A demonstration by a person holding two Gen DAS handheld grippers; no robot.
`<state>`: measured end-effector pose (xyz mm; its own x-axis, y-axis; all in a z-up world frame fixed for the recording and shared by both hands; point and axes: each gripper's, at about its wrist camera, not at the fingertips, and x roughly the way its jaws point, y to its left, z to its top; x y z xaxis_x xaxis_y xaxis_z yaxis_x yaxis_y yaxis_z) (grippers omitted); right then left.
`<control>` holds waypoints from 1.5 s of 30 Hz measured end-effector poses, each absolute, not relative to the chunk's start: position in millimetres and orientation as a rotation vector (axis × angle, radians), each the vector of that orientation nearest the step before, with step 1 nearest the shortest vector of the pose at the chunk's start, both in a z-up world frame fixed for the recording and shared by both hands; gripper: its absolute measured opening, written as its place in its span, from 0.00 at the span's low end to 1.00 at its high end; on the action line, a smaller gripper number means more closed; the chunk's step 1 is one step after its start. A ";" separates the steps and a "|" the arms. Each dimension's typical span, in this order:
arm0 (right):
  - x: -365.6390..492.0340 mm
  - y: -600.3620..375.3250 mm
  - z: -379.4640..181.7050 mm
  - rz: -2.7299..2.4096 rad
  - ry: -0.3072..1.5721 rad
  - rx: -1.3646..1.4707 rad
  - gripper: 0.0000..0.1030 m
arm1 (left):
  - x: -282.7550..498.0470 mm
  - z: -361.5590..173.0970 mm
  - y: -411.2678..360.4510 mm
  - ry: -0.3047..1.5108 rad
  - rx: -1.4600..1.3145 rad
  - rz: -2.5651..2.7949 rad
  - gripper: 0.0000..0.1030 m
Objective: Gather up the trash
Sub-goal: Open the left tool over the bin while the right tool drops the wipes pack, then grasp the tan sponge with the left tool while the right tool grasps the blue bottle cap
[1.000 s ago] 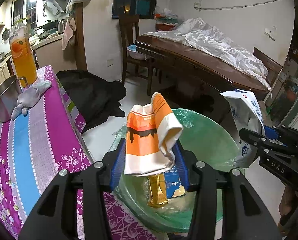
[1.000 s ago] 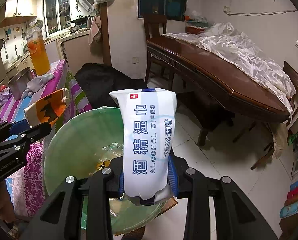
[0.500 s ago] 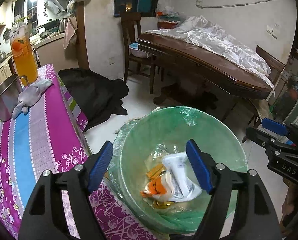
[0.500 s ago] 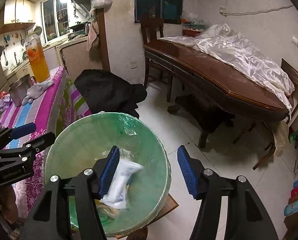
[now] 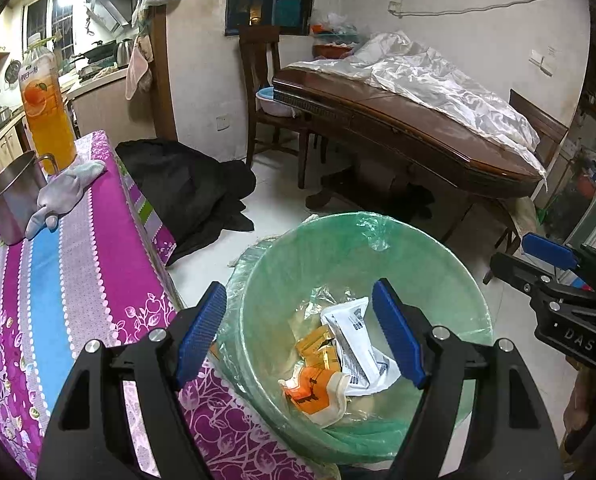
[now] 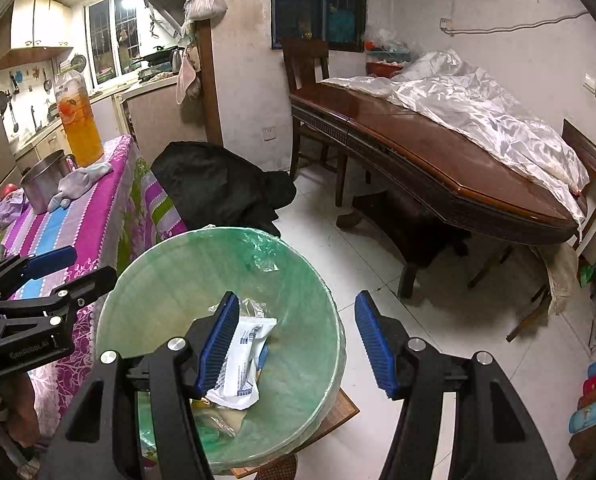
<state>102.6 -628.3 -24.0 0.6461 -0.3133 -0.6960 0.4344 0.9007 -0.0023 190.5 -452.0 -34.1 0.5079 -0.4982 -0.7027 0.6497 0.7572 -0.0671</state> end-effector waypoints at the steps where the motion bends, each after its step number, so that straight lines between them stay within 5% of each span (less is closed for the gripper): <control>1: 102.2 -627.4 -23.1 -0.427 0.755 0.170 0.59 | 190.0 -33.7 -451.6 0.770 0.217 -0.699 0.70; 12: 90.3 -588.6 -12.1 -0.371 0.664 0.179 0.68 | 187.5 -29.0 -425.9 0.762 0.203 -0.677 0.70; 20: 89.6 -518.7 -4.5 -0.238 0.538 0.222 0.89 | 194.9 -17.0 -353.2 0.724 0.175 -0.587 0.74; 40: 191.1 -311.6 -19.8 0.191 0.627 0.098 0.90 | 266.7 -31.4 -2.1 0.789 0.072 -0.123 0.78; 45: 212.1 -269.6 -33.4 0.267 0.672 0.082 0.90 | 279.1 -47.7 28.3 0.861 0.091 -0.204 0.79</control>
